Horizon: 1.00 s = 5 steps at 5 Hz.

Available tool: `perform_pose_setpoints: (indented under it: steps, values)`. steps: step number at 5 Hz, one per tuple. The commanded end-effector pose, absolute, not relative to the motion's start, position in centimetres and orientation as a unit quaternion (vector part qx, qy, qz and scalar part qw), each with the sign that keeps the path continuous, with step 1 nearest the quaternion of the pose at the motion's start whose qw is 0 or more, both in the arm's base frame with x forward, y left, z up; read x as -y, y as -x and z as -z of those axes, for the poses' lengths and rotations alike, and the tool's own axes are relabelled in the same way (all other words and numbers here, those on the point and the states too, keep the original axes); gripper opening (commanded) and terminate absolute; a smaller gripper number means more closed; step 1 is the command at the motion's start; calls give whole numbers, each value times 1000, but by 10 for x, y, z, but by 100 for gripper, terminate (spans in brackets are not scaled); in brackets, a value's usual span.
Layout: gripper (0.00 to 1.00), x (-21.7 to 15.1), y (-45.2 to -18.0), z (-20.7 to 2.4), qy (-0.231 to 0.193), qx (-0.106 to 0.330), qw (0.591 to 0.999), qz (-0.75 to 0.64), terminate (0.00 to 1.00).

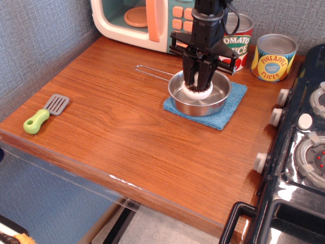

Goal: Place the mushroom into the metal pot.

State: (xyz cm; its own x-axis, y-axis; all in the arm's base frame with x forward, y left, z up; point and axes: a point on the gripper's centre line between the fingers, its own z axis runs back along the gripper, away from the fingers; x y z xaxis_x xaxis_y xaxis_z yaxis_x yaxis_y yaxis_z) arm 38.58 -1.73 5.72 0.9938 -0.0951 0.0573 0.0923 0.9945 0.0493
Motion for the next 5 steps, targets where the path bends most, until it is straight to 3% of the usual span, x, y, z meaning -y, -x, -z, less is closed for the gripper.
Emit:
perform_pose_setpoints:
  steps: [1, 4, 5]
  values:
    - [100, 6, -394, -79, -14, 58, 998, 29, 0]
    - [100, -5, -360, -141, -16, 86, 996, 28, 0]
    - [100, -12, -341, -138, -16, 66, 997, 36, 0]
